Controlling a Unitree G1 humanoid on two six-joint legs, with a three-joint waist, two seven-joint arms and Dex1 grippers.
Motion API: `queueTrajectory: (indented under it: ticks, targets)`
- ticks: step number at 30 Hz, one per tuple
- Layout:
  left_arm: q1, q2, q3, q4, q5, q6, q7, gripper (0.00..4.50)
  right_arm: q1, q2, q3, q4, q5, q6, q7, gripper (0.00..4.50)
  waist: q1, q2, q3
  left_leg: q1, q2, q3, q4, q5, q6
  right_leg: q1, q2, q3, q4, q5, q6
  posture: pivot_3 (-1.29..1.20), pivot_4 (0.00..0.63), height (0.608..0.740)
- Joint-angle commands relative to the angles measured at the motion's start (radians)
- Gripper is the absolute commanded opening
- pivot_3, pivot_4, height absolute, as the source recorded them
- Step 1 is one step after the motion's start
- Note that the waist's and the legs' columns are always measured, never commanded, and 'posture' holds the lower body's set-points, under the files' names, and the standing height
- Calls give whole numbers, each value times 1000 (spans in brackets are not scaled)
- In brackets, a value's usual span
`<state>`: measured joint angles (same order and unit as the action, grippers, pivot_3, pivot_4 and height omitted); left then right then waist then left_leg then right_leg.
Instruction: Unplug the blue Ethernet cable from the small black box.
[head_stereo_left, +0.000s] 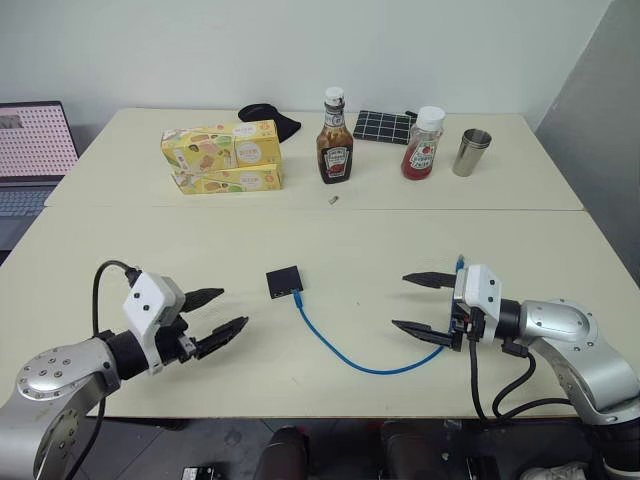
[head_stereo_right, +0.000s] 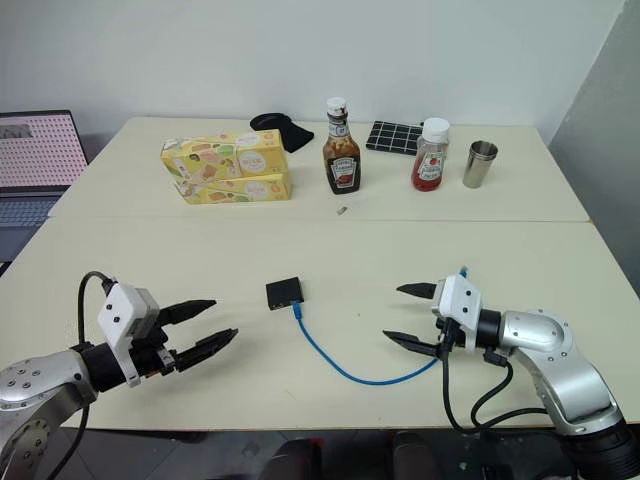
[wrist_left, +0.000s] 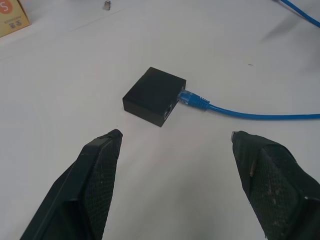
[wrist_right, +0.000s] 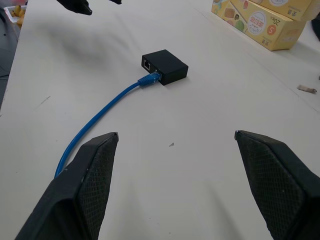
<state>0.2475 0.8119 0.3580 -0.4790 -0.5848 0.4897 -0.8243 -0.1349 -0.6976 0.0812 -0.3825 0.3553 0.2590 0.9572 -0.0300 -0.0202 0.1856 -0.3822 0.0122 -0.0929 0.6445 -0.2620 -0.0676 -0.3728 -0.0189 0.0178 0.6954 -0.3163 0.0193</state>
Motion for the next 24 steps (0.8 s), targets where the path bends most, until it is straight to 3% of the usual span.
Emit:
queueTrajectory:
  ticks: [1, 15, 19, 24]
  targets:
    - [7, 11, 17, -38, -9, 6, -11, 3729, -2, -5, -7, -26, 10, 1, 7, 3945, 0, 0, 0, 0, 0, 0, 0, 0, 0, 0, 0, 0, 0, 0, 0, 0, 150, 740]
    - [36, -5, 10, -46, 33, -36, -22, 3729, -13, 4, 70, -36, -6, 16, 42, 3945, 0, 0, 0, 0, 0, 0, 0, 0, 0, 0, 0, 0, 0, 0, 0, 0, 150, 740]
    - [24, -8, 41, 12, -5, -105, -126, 3729, -42, 39, 145, -11, -43, 22, 33, 3945, -1, 0, 0, 0, 0, 0, 0, 0, 0, 0, 0, 0, 0, 0, 0, 0, 150, 740]
    - [67, 75, 65, 87, 3, -163, -314, 3729, -98, 142, 276, 68, -130, 19, -4, 3945, -3, -1, 0, 0, 0, 0, 0, 0, 0, 0, 1, 0, 0, 0, 0, 0, 150, 740]
